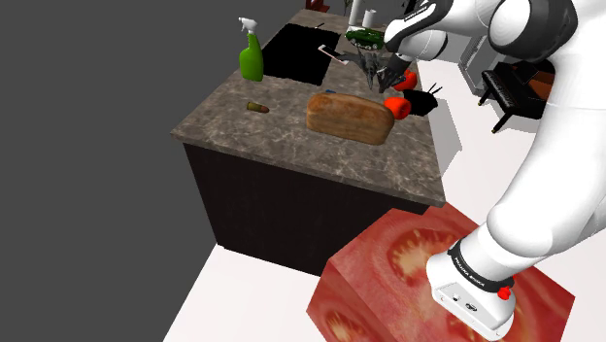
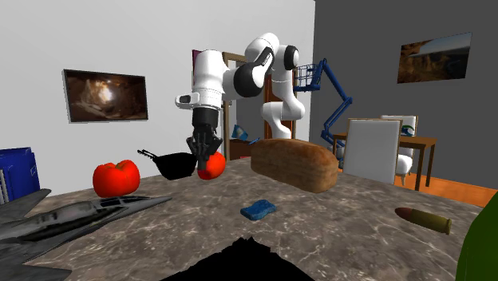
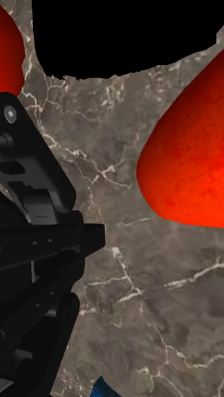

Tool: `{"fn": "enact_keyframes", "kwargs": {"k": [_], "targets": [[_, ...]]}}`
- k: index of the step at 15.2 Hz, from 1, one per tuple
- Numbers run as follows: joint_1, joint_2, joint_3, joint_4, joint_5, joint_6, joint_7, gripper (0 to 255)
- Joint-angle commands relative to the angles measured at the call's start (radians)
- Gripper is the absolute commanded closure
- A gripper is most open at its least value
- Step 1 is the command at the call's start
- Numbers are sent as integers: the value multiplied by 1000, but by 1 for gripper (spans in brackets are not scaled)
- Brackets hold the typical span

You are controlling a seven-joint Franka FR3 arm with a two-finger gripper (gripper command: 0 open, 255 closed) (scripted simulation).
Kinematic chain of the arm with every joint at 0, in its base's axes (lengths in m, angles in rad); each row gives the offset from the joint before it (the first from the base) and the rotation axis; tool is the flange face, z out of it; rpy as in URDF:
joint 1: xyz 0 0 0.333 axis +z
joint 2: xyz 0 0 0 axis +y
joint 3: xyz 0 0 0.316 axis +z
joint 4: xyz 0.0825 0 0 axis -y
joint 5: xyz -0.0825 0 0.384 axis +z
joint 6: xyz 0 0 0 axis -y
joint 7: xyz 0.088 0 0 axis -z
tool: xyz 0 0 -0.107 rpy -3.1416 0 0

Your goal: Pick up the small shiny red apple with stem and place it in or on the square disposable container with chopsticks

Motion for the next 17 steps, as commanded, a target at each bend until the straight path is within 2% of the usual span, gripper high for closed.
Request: {"fn": "enact_keyframes", "kwargs": {"k": [1,5,9,13,17], "targets": [[0,0,0,0,0,0,0,0],[12,-177,10,-235,-151,106,-323,0],[-16,-339,14,-438,-283,204,-683,0],[-59,-469,-7,-579,-345,282,-1112,0],[-58,-410,-6,-568,-307,327,-1140,0]]}}
